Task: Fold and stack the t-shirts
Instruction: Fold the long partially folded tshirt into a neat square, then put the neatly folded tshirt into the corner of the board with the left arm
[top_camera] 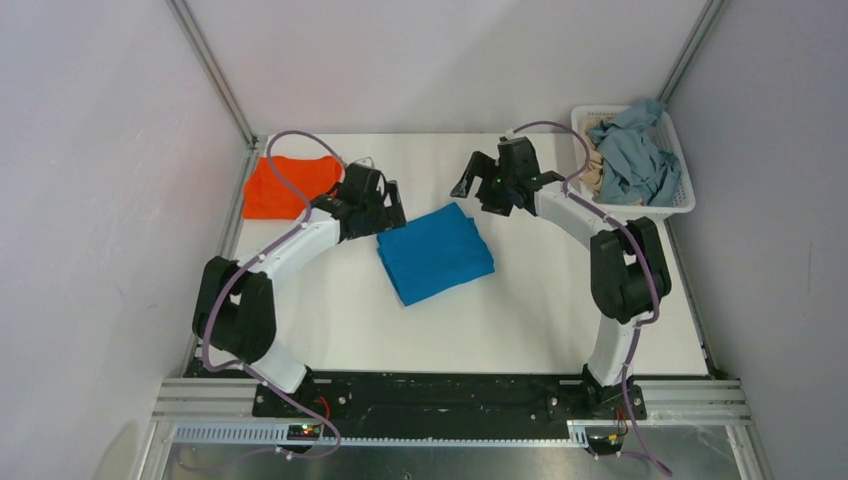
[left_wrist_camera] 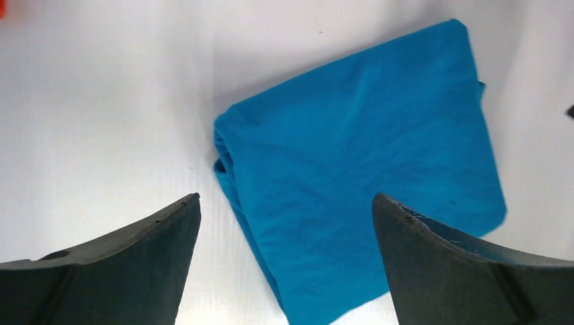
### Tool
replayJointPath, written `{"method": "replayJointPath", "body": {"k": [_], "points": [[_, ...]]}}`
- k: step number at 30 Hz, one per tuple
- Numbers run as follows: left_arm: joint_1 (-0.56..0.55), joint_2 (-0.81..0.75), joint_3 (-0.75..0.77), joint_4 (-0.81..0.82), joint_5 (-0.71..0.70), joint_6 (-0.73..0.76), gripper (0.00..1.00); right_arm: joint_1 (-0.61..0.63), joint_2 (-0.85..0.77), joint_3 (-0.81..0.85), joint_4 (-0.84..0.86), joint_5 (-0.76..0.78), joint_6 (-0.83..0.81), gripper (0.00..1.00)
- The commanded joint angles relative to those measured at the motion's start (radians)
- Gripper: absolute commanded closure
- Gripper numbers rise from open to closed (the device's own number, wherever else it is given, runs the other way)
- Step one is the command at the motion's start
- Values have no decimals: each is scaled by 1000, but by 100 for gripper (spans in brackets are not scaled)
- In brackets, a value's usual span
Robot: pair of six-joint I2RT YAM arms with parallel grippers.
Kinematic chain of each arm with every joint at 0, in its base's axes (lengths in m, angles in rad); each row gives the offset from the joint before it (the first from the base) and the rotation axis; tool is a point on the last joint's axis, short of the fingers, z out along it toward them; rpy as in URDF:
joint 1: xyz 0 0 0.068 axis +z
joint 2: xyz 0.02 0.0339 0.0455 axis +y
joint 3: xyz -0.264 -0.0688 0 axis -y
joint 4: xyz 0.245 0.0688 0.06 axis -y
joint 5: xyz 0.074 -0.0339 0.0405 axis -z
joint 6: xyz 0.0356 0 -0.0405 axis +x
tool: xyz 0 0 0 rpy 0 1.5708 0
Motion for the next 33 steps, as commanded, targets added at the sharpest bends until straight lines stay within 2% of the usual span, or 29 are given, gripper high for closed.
{"method": "replayJointPath", "body": {"k": [1,4,6,11,16,19,24,28,33], "points": [[-22,-5,-2,39,134,-43,0,23,-56,-66,124,-160,62,1],[-41,33,-26,95,230,-66,0,34,-46,-132,164,-188,120,0],[-53,62,-45,124,246,-77,0,35,-44,-185,183,-185,154,1],[-56,124,-103,161,241,-77,0,33,-64,-357,211,-185,184,1],[-63,120,-196,211,220,-55,0,72,-118,-529,238,-138,224,1],[-62,53,-253,213,160,-40,0,135,-169,-666,303,-95,289,1],[-64,-108,-318,212,142,-9,0,266,-313,-758,321,32,365,1],[-70,-255,-377,212,136,5,0,282,-453,-760,267,153,338,1],[-64,-391,-480,208,47,-18,0,293,-645,-752,121,356,290,1]]}}
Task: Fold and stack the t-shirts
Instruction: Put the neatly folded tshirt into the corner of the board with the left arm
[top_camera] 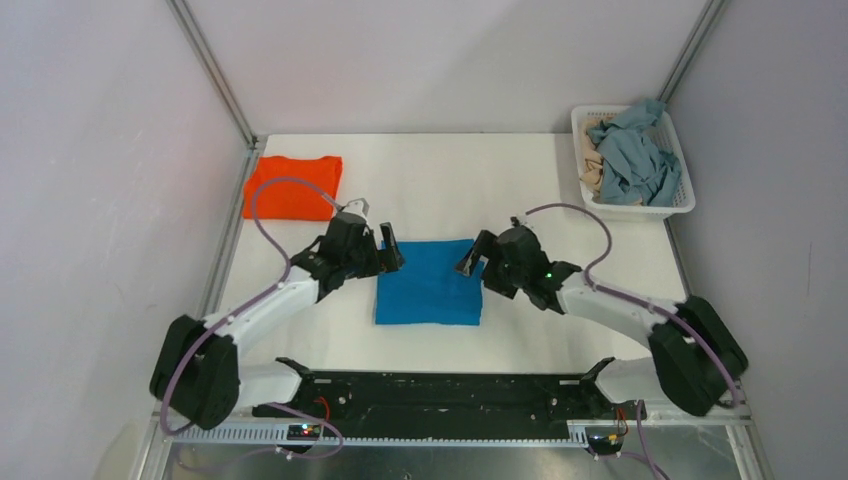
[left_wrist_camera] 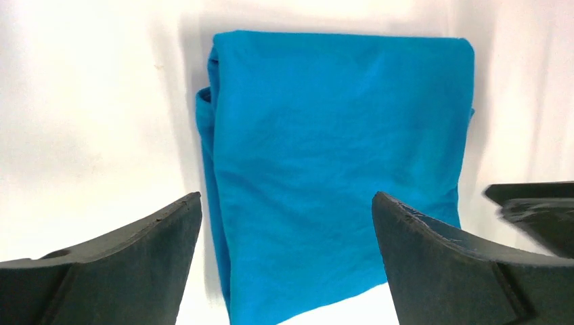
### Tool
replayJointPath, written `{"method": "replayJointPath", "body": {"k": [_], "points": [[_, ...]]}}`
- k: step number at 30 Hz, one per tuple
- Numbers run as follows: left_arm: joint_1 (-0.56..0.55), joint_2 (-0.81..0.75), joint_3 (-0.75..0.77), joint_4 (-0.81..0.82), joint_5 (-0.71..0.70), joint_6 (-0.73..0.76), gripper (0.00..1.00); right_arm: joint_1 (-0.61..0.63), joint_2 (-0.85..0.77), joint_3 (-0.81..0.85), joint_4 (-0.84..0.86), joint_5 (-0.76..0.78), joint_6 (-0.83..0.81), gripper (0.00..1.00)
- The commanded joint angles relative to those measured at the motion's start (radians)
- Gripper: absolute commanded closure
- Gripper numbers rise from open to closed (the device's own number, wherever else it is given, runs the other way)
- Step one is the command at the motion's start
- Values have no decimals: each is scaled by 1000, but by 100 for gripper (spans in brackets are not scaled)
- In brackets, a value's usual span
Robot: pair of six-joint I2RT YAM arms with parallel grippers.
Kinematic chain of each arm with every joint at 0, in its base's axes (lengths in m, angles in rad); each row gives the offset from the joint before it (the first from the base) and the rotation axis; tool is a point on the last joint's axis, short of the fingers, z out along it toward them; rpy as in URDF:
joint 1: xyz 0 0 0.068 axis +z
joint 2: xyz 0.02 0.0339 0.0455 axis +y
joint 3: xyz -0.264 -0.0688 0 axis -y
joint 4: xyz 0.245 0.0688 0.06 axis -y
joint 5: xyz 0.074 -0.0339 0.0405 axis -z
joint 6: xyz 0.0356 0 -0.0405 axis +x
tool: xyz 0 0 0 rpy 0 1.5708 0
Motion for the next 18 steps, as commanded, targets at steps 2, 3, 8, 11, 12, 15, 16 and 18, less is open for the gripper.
{"method": "replayJointPath", "body": {"k": [2,3,8,11,12,15,16,18], "points": [[7,-76,-66,2,-81,0,0,10,-192,5,-191,262,-42,1],[13,-65,-66,1,-73,-3,0,11,-212,-3,-233,276,-39,1],[17,92,-17,4,-31,-17,0,14,-389,-89,-292,326,-13,1],[6,176,17,1,-42,-50,3,14,-469,-124,-311,349,-1,1],[0,210,21,1,-52,-60,5,14,-478,-134,-324,353,0,1],[-37,286,48,1,-84,-76,19,14,-495,-142,-350,369,-2,1],[-45,299,54,-1,-85,-84,22,14,-495,-144,-359,372,-8,1],[-73,335,66,-1,-95,-99,32,11,-493,-145,-369,383,-16,0]]}}
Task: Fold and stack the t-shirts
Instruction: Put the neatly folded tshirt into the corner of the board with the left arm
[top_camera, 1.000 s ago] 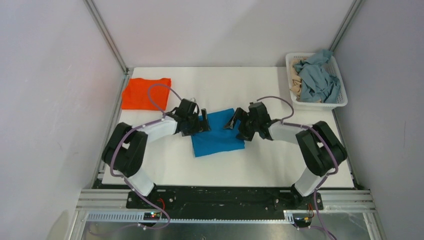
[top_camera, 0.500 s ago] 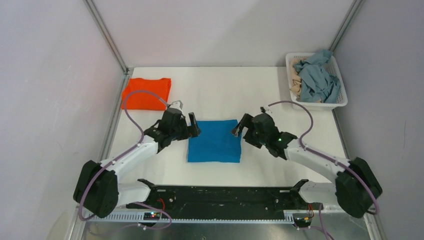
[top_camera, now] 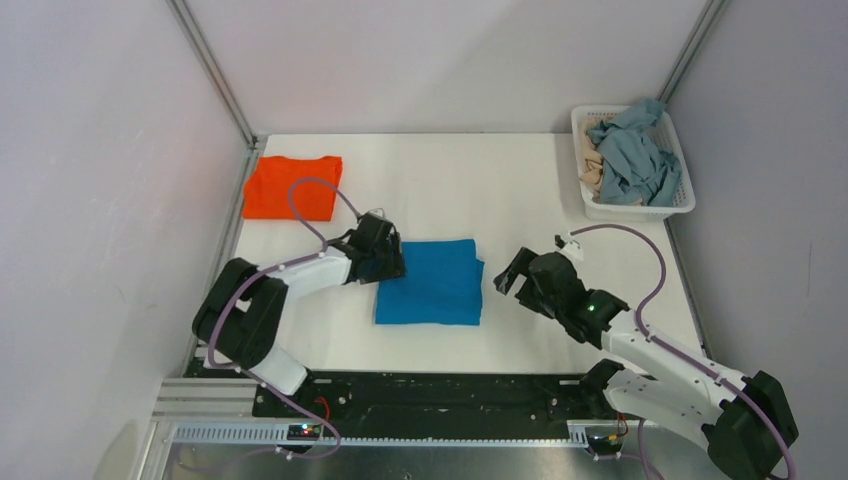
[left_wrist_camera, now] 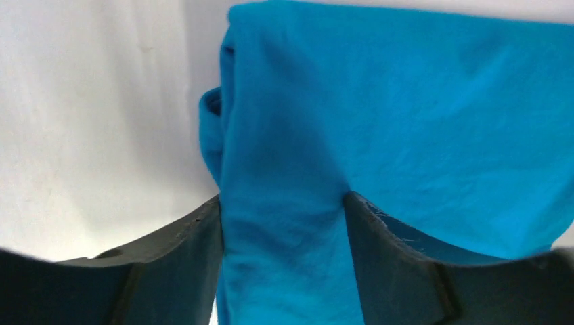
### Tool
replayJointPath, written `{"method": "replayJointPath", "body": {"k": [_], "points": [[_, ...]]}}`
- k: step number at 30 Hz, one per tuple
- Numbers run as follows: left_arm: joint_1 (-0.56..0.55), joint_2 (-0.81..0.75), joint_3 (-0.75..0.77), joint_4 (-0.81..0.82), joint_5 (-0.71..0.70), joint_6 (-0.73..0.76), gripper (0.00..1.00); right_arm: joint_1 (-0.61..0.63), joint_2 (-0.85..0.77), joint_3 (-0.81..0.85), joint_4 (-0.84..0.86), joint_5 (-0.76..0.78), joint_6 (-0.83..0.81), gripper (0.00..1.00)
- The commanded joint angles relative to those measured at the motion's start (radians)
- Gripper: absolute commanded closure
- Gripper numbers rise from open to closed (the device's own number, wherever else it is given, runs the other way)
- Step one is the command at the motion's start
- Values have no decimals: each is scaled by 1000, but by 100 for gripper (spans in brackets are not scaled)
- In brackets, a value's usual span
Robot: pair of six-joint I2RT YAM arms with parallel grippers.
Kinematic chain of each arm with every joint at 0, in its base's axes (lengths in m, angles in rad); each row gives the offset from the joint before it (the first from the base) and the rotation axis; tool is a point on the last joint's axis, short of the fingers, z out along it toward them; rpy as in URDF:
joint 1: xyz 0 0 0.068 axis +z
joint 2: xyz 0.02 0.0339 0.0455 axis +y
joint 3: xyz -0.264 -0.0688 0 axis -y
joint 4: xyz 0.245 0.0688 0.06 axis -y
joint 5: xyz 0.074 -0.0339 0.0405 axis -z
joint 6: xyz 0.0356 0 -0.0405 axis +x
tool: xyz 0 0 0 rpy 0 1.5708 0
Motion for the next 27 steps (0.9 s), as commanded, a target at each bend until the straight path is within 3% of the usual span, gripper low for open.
{"method": "replayJointPath", "body": {"k": [1,5,10,17,22,27], "points": [[-68,91,24,-13,-32,-49,39,1,-10,-2,-40,70,-6,1],[-153,160,83,-97,-158,-98,56,-10,-10,-4,-32,85,-28,1],[-213,251,232,-276,-397,-136,95,-23,-7,-6,-19,107,-72,1],[-199,246,408,-327,-772,117,100,-74,6,-16,3,116,-134,1],[-99,245,494,-182,-820,474,100,-111,25,-34,67,80,-167,1],[53,331,613,-52,-760,679,100,-136,67,-36,111,78,-202,1]]}}
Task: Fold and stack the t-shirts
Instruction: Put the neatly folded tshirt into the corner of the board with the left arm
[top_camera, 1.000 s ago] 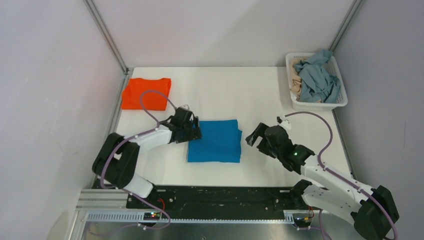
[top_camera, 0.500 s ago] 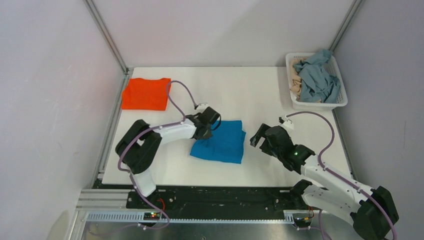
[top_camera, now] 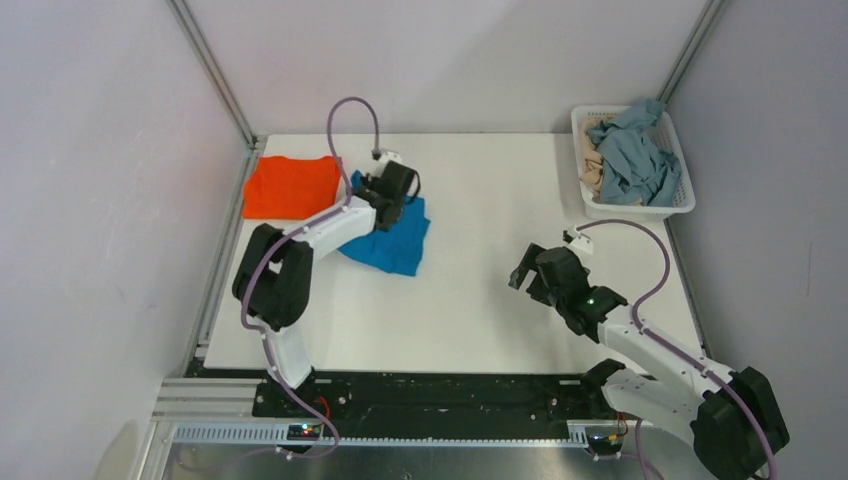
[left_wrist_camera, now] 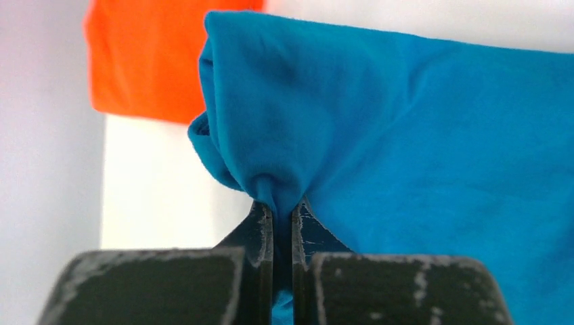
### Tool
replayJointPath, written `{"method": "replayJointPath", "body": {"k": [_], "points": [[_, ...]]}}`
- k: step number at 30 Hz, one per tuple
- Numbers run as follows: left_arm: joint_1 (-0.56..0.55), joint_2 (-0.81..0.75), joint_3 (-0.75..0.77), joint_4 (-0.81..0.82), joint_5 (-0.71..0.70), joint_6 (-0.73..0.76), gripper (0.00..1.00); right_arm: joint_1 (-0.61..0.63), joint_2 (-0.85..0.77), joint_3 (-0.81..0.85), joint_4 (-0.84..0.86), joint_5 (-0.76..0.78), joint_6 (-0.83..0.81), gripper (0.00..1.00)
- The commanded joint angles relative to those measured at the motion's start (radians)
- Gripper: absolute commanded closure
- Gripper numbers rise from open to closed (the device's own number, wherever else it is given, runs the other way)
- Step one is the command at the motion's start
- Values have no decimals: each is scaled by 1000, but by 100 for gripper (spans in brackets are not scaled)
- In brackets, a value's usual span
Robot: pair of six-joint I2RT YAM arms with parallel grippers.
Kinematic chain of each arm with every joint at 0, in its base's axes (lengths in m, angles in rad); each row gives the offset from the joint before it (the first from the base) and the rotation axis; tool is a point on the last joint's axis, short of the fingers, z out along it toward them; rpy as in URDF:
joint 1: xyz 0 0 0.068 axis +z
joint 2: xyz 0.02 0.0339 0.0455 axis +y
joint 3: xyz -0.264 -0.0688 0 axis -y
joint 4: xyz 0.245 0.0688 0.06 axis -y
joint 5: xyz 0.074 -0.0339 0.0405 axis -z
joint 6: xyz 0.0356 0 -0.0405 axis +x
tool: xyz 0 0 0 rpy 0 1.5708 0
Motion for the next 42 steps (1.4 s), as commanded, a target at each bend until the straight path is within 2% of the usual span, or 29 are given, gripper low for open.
{"method": "replayJointPath", "body": {"k": [1,6,8,13,16,25,42], "points": [[119,72,128,165,-65,302,100,-20,35,-2,90,8,-48,1],[232,126,183,378,3,480,100,-42,116,-4,131,3,-73,1],[275,131,213,394,93,503,100,-57,148,-3,151,-11,-83,1],[342,123,244,402,171,598,100,-79,175,-3,171,-31,-98,1],[365,86,227,401,267,663,100,-88,168,-4,159,-24,-98,1],[440,-23,215,400,395,670,100,-96,178,-3,143,27,-91,1],[451,-148,237,336,438,609,100,-96,145,-4,97,99,-67,1]]}}
